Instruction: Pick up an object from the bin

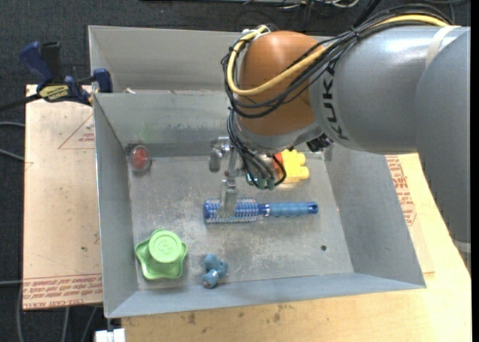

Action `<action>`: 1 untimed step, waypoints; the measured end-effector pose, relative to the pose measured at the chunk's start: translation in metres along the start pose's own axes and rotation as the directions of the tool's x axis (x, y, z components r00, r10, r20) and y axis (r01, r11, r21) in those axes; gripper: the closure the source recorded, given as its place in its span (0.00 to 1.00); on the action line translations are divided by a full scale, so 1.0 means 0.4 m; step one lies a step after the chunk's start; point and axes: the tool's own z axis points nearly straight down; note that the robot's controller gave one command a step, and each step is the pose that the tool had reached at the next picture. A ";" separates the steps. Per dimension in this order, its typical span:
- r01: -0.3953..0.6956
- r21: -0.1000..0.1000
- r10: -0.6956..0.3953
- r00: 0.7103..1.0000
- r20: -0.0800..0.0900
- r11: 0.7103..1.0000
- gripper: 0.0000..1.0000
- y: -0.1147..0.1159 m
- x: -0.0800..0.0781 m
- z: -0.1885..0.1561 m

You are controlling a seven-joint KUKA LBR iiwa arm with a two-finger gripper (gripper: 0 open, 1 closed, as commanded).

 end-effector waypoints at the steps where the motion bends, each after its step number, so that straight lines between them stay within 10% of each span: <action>1: 0.064 0.002 -0.064 0.998 0.000 0.998 0.00 -0.107 0.019 0.281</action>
Offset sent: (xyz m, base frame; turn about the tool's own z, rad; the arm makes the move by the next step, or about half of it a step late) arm -0.0065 -0.0411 -0.1073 -0.0680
